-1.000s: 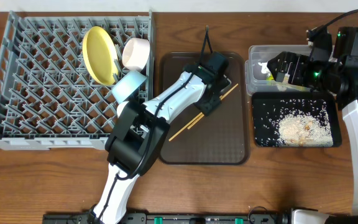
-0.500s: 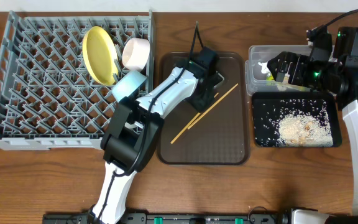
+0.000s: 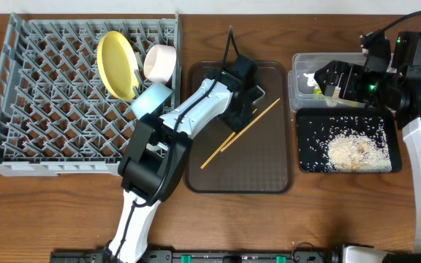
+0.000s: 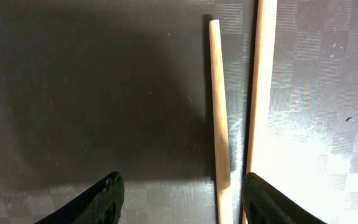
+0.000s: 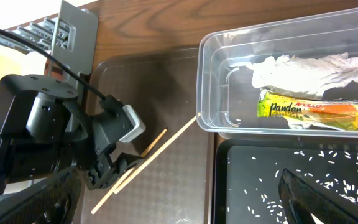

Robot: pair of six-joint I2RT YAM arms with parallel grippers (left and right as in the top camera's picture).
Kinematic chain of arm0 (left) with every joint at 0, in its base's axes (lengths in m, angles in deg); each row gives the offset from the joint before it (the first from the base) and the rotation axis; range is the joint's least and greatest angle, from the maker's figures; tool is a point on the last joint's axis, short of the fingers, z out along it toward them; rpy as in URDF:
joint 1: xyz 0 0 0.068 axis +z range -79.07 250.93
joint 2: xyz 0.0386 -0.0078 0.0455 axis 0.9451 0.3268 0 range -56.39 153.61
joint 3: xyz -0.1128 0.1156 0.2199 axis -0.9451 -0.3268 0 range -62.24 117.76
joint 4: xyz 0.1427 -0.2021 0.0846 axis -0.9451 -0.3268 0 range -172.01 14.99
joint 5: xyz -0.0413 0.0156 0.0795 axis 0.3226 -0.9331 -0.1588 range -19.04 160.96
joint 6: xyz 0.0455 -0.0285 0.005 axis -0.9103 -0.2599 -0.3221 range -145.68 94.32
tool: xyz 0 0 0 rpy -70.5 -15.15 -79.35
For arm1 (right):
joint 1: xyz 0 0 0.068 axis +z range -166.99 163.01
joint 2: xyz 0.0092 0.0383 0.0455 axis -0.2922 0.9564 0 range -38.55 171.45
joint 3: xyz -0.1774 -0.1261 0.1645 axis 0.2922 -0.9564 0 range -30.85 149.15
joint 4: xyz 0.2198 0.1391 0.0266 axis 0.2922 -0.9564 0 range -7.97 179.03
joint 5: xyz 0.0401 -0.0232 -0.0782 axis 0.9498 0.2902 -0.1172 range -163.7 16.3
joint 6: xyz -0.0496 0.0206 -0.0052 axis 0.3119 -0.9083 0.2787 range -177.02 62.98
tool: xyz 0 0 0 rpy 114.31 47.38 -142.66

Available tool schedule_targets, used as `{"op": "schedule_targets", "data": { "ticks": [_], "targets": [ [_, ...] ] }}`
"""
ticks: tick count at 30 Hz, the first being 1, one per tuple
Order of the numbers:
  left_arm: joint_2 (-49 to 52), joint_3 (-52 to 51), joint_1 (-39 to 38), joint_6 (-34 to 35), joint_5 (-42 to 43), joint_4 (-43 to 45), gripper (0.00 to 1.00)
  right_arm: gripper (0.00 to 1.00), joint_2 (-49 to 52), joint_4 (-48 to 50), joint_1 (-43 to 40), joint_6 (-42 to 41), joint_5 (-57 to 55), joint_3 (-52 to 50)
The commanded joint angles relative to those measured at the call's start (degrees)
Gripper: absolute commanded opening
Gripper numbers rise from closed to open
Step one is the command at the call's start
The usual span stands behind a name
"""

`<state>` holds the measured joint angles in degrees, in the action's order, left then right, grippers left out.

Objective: Sort waste into correct bins and load items into the dishwasher
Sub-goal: 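Adjust the left gripper grip on the chopstick and raise it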

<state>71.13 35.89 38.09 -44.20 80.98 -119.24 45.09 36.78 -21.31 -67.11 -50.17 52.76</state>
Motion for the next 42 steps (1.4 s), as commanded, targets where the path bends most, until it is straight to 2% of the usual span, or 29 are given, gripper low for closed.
{"op": "schedule_targets", "data": {
  "ticks": [1,13,15,16,17,19,21,25,33,34,35,36,37,42],
  "targets": [
    [1.55,-0.42,0.26,-1.14,0.46,0.66,0.62,0.99,-0.07,-0.04,0.22,-0.35,0.02,0.15],
    [4.70,-0.42,-0.13,-0.94,0.48,1.66,0.61,0.99,-0.07,-0.04,0.22,-0.37,0.02,0.15],
    [5.07,-0.42,-0.13,-0.94,0.48,1.60,0.54,0.99,-0.07,-0.04,0.22,-0.35,0.02,0.15],
    [5.07,-0.42,-0.13,-0.94,0.48,1.44,0.43,0.99,-0.07,-0.04,0.22,-0.35,0.02,0.15],
    [5.05,-0.42,-0.13,-0.92,0.50,1.16,0.36,0.99,-0.07,-0.04,0.22,-0.37,0.02,0.15],
    [4.87,-0.39,-0.13,-0.17,0.50,0.00,0.27,0.99,-0.07,-0.04,0.22,-0.35,0.02,0.15],
    [4.59,-0.37,-0.31,1.29,0.50,-1.66,0.27,0.99,-0.07,-0.04,0.22,-0.37,0.02,0.15],
    [3.87,-0.35,-1.03,2.64,0.48,-3.65,0.36,0.99,-0.07,-0.04,0.22,-0.37,0.02,0.15],
    [3.96,-0.37,-2.40,4.39,-1.79,-4.55,0.35,0.99,-0.07,-0.04,0.22,-0.35,0.02,0.15],
    [4.00,-0.37,-2.45,4.70,-1.92,-4.57,0.31,0.99,-0.07,-0.04,0.22,-0.37,0.02,0.15],
    [4.07,-0.37,-2.45,4.70,-1.92,-4.55,0.24,0.99,-0.07,-0.04,0.22,-0.35,0.02,0.15],
    [4.07,-0.37,-2.45,4.85,-1.92,-4.35,0.12,0.99,-0.07,-0.04,0.22,-0.35,0.02,0.15],
    [4.07,-0.37,-2.45,5.18,-2.08,-4.15,0.08,0.99,-0.07,-0.04,0.22,-0.35,0.02,0.15],
    [3.08,1.55,-2.14,6.03,-3.32,-3.17,0.08,0.99,-0.07,-0.04,0.22,-0.35,0.02,0.15]
  ]
}}
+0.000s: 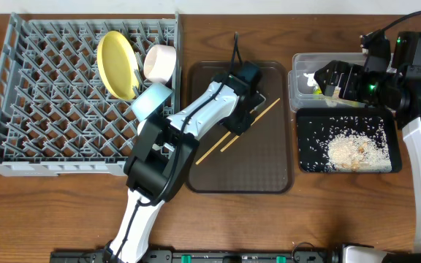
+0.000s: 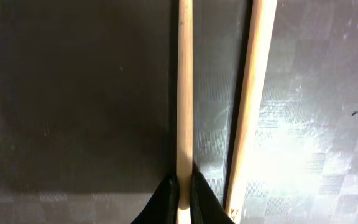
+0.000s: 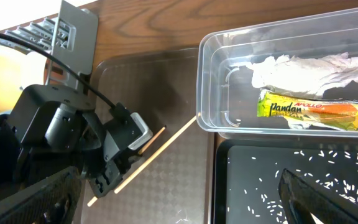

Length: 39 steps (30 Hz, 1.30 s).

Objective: Sort waste into correct bins and load items into the dishwasher
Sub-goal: 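Adjust the left gripper grip on the chopstick and raise it, then carry the chopstick to the dish rack and insert it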

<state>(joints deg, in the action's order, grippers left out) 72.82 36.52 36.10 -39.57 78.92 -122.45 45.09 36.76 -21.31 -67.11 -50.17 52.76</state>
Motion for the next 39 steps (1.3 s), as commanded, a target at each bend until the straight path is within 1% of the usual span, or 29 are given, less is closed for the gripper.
{"op": "schedule_targets", "data": {
  "ticks": [1,3,6,9,16,18,21,23,26,30,33,39],
  "targets": [
    [0.92,1.77,0.00,2.29,-2.86,-0.13,0.07,0.99,-0.07,-0.02,0.22,-0.37,0.02,0.15],
    [-0.44,3.65,0.33,2.69,-4.70,-1.20,0.08,0.99,-0.07,-0.02,0.22,-0.37,0.02,0.15],
    [-3.93,7.56,1.31,2.67,-5.31,-4.17,0.07,0.99,-0.07,-0.02,0.22,-0.35,0.02,0.15],
    [-11.06,12.07,3.69,2.69,-5.29,-6.80,0.07,0.99,-0.07,-0.02,0.22,-0.37,0.02,0.15],
    [-25.99,12.39,10.62,3.67,-6.34,-7.78,0.08,0.99,-0.07,-0.02,0.22,-0.35,0.02,0.15],
    [-29.38,12.39,13.53,3.67,-6.60,-8.74,0.07,0.99,-0.07,-0.02,0.22,-0.37,0.02,0.15],
    [-32.35,12.37,18.64,3.43,-9.79,-10.82,0.08,0.99,-0.07,-0.02,0.22,-0.37,0.02,0.15],
    [-32.61,12.37,22.23,2.38,-11.76,-12.66,0.07,0.99,-0.07,-0.02,0.22,-0.37,0.02,0.15],
    [-31.23,10.91,27.67,-1.66,-12.09,-14.78,0.08,0.99,-0.07,-0.02,0.22,-0.35,0.02,0.15],
    [-27.78,7.72,32.61,-3.19,-12.02,-15.08,0.07,0.99,-0.07,-0.02,0.22,-0.35,0.02,0.15],
    [-24.37,6.16,34.21,-3.17,-11.78,-15.17,0.07,0.99,-0.07,-0.02,0.22,-0.37,0.02,0.15],
    [-18.03,5.55,34.16,-2.97,-11.65,-15.26,0.08,0.99,-0.07,-0.02,0.22,-0.35,0.02,0.15]
  ]
}}
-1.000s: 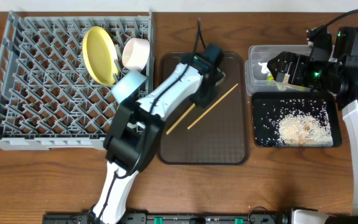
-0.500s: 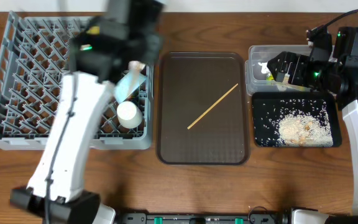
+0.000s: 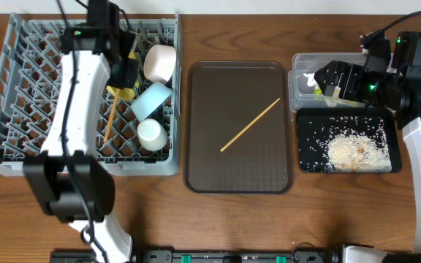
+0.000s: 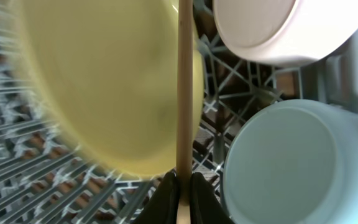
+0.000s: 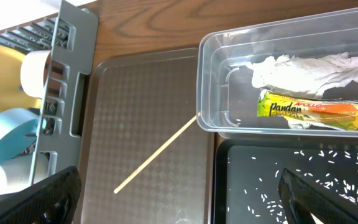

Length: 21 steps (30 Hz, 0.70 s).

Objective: Sort waste into correct bins and load items into the dishwasher
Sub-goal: 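Carry the chopstick to the dish rack and insert it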

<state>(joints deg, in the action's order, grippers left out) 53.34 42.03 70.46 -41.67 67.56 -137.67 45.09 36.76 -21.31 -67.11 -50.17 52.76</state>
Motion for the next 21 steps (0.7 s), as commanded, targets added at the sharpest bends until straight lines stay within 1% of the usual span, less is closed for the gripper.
{"op": "schedule_targets", "data": {
  "ticks": [1,2,4,5,6,7,11,15,19,21],
  "targets": [
    [2.23,0.04,-0.20,-0.87,-0.31,-0.04,0.08,0.99,-0.07,-0.02,0.22,-0.35,0.02,0.15],
    [2.71,0.04,-0.20,-0.87,-0.31,-0.04,0.08,0.99,-0.07,-0.02,0.22,-0.37,0.02,0.15],
    [3.34,0.04,-0.20,-0.87,-0.33,-0.02,0.21,0.99,-0.07,-0.02,0.22,-0.35,0.02,0.15],
    [3.34,0.04,-0.20,-0.87,-0.31,0.17,0.30,0.99,-0.07,-0.02,0.22,-0.35,0.02,0.15],
    [3.30,0.13,-0.20,-0.87,-0.31,0.37,0.34,0.99,-0.07,-0.02,0.22,-0.35,0.02,0.15],
    [3.08,0.52,-0.24,-0.87,-0.31,0.44,0.36,0.99,-0.07,-0.02,0.22,-0.35,0.02,0.15],
    [1.57,3.58,-0.26,0.44,-0.31,0.28,0.41,0.99,-0.07,-0.02,0.22,-0.35,0.02,0.15],
    [-2.36,6.51,-1.18,4.57,0.00,0.13,0.41,0.99,-0.07,-0.02,0.22,-0.35,0.02,0.15],
    [-7.19,6.71,-4.46,8.92,4.94,-0.22,0.40,0.99,-0.07,-0.02,0.22,-0.35,0.02,0.15],
    [-8.37,6.71,-7.69,11.87,8.92,-0.74,0.40,0.99,-0.07,-0.02,0.22,-0.37,0.02,0.15]
  ]
}}
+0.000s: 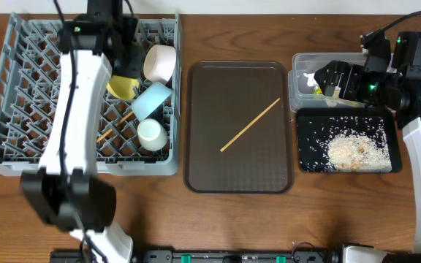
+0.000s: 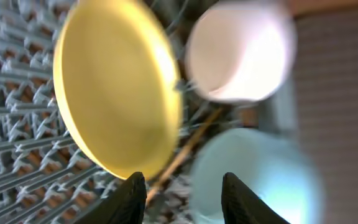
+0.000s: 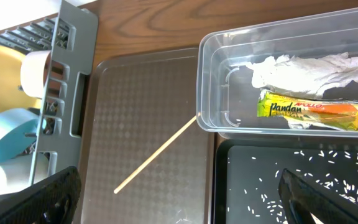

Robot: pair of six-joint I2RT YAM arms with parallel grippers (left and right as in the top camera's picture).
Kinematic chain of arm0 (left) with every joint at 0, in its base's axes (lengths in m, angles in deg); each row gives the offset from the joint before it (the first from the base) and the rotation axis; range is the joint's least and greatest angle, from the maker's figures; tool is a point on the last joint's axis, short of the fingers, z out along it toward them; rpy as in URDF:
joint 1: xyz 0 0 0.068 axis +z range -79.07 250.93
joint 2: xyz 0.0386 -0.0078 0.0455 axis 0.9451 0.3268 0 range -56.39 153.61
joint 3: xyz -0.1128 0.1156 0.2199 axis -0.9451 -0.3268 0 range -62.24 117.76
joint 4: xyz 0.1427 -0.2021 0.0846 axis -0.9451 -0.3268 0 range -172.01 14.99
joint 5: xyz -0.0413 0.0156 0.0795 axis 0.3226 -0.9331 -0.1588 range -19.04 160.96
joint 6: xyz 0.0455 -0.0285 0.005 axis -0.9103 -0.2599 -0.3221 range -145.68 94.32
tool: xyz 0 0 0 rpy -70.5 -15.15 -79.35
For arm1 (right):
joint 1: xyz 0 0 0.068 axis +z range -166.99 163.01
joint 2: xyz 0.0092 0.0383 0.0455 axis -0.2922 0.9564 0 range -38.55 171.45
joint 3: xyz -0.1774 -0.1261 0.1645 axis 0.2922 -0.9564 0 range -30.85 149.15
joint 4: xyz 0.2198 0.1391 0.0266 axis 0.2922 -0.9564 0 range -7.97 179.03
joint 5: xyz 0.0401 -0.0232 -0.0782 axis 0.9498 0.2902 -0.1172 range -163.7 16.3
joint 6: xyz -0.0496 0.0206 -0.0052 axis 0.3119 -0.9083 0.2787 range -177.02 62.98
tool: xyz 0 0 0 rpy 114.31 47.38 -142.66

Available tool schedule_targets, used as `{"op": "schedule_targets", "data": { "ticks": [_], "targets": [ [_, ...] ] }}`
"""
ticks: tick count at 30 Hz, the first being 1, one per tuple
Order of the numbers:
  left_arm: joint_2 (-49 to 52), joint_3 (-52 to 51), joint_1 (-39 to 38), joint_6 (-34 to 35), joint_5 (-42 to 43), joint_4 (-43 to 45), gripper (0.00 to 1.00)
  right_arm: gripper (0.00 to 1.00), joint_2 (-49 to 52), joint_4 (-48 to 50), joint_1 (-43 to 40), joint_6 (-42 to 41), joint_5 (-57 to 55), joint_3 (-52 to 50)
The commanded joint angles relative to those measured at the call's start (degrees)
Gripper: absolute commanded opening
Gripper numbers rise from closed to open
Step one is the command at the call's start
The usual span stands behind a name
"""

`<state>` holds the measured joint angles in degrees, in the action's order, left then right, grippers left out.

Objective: Sort waste into correct bins and load items into the dishwasher
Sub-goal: 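Carry the chopstick to the dish rack and insert it, then move the left gripper to the second chopstick on the brown tray and grasp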

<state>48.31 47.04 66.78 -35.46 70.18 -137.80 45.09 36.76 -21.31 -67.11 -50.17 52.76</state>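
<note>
One wooden chopstick [image 1: 114, 126] lies slanted in the grey dish rack [image 1: 50, 166], below the yellow plate [image 2: 117, 118]; in the left wrist view this chopstick [image 2: 188, 148] runs between the plate and the light blue cup [image 2: 253, 177]. My left gripper [image 2: 185, 199] hangs open above it, holding nothing, and from overhead this gripper [image 1: 120, 62] is over the rack's right part. The second chopstick [image 1: 251, 124] lies on the brown tray [image 1: 203, 168]. My right gripper [image 3: 179, 199] is open and empty above the bins, by the clear bin [image 1: 298, 98].
A cream cup [image 1: 159, 63], the blue cup [image 1: 150, 100] and a small white cup [image 1: 150, 133] stand in the rack's right side. The clear bin [image 3: 207, 81] holds crumpled tissue [image 3: 303, 68] and a snack wrapper [image 3: 316, 109]. A black tray [image 1: 305, 164] holds spilled rice.
My left gripper was shut on the chopstick over the rack. Now it is open and higher, and the chopstick lies in the rack beside the yellow plate. The right arm has not moved.
My left gripper stood open over two chopsticks on the brown tray. Then it was shut on one of them there. Later it held that chopstick over the rack by the yellow plate. Now the chopstick rests in the rack, with one left on the tray.
</note>
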Motion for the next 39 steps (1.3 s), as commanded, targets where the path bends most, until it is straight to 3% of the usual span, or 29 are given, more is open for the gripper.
{"op": "schedule_targets", "data": {
  "ticks": [1,9,21,30,39],
  "targets": [
    [-3.34,1.70,-5.07,5.86,7.52,-0.66,0.40,0.99,-0.07,-0.02,0.22,-0.37,0.02,0.15],
    [1.25,-0.83,-18.99,4.61,10.01,-0.39,0.40,0.99,-0.07,-0.02,0.22,-0.37,0.02,0.15],
    [20.39,-3.52,-33.27,-1.16,10.67,4.63,0.41,0.99,-0.07,-0.02,0.22,-0.35,0.02,0.15],
    [25.38,-3.52,-36.79,-2.89,10.62,11.76,0.42,0.99,-0.07,-0.02,0.22,-0.37,0.02,0.15],
    [25.81,-3.54,-36.04,-3.69,2.89,14.27,0.43,0.99,-0.07,-0.02,0.22,-0.37,0.02,0.15]
  ]
}}
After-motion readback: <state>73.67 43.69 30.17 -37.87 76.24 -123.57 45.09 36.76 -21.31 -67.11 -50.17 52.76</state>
